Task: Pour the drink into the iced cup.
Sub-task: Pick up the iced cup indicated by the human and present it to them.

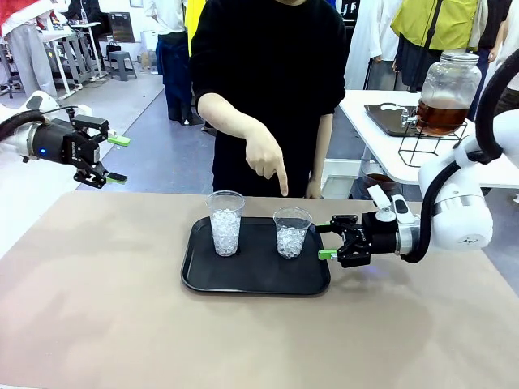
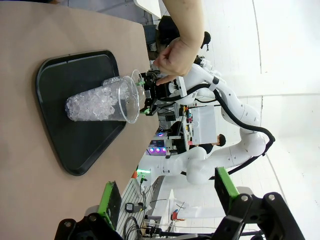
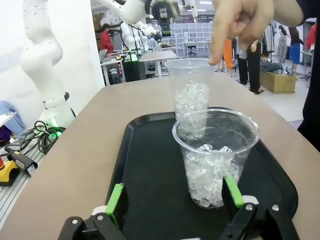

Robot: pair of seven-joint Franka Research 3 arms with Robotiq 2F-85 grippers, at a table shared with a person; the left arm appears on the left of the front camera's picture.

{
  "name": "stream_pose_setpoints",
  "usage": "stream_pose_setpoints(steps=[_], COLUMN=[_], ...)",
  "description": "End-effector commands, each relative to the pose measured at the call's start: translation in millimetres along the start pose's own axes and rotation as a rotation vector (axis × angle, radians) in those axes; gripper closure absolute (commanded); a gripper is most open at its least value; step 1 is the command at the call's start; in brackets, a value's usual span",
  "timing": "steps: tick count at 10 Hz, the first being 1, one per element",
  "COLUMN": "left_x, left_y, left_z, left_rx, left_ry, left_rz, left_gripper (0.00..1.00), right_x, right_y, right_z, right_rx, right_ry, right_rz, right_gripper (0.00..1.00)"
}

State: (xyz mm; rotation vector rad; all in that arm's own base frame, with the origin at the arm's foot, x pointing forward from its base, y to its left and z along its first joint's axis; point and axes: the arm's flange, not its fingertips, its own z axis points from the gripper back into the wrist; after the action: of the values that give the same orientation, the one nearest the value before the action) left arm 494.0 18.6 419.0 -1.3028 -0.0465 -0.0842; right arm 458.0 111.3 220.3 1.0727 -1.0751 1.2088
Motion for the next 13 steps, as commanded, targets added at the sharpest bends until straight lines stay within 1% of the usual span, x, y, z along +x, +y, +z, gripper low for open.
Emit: stream_pose_setpoints(steps=[1, 3, 4, 8, 13], left_x=[-2, -2, -2, -2, -2], left_y=[-1, -1, -1, -1, -1], left_z=[0, 0, 0, 0, 0], left_rx=[-0.004, -0.004, -0.004, -0.004, -0.004], left_ry=[-0.006, -0.006, -0.006, -0.006, -0.006], left_rz=[0.008, 0.008, 0.008, 0.008, 0.008], left_gripper=[0.0, 0.0, 0.0, 0.0, 0.0], right_x=[-1, -3, -2, -2, -3], right_y=[-11, -12, -7, -7, -24], right_z=[-5, -4, 0, 0, -7], right_rx=[-0.045, -0.054, -0.012, -0.012, -0.062], right_ry=[0.002, 0.0, 0.005, 0.005, -0.016], right_rz=[0.017, 0.012, 0.001, 0.001, -0.001], right_gripper=[0.0, 0.0, 0.0, 0.0, 0.0])
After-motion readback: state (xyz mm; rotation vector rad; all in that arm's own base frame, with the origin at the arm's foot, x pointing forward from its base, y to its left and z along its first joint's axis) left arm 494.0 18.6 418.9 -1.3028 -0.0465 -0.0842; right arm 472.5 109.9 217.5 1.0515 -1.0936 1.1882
